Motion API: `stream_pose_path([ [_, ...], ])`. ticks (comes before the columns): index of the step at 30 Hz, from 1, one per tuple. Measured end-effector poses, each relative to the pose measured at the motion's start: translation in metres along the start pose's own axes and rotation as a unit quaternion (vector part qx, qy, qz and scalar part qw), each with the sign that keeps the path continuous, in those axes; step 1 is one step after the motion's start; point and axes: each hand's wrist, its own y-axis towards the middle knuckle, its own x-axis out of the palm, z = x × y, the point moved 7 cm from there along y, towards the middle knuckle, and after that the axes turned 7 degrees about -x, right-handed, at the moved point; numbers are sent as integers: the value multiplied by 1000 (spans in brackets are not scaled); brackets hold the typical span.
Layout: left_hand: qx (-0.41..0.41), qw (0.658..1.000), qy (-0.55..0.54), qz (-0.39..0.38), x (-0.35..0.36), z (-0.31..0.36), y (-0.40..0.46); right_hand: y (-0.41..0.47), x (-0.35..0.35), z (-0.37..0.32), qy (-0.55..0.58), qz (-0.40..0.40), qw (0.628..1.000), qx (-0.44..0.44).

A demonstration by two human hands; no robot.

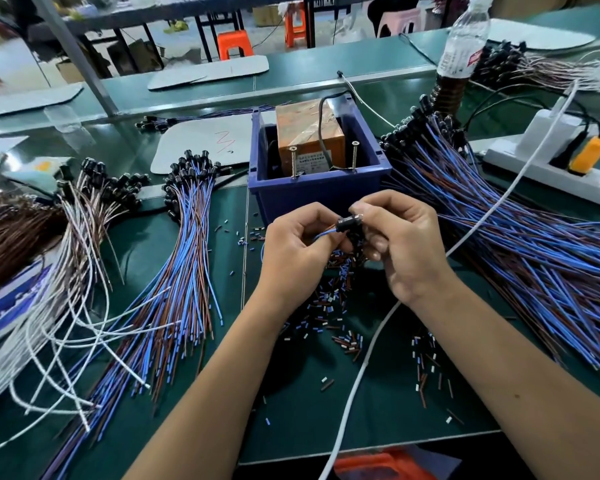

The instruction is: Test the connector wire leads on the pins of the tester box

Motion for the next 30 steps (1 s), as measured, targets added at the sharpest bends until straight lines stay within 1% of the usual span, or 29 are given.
stream_pose_path([
  [5,6,1000,5,5,0,4,-1,-2,1,1,15,14,1000,4],
  [9,-6,999,42,13,-2,-2,-2,4,-9,-4,76,53,996,-3],
  [11,-10,999,32,27,-6,-4,-2,7,-16,-6,57,69,996,-11],
  [13,-6,998,5,58,-11,-2,-2,6,-15,-4,-5,61,998,-10],
  [15,-3,996,-23,91,-16,0,-2,2,-6,2,-36,29,999,10],
  [17,-8,993,-52,104,-17,0,-3,-3,8,6,-18,-22,999,20],
  [19,-11,993,-62,103,-17,-1,-2,-7,16,6,-4,-52,999,15],
  [26,-9,995,-56,88,-9,1,-5,-6,11,3,19,-28,999,4],
  [28,14,994,-34,100,-10,6,-8,-5,12,0,23,-32,999,-13],
  [30,63,989,13,134,-13,16,-11,-4,11,-3,26,-32,999,-28],
])
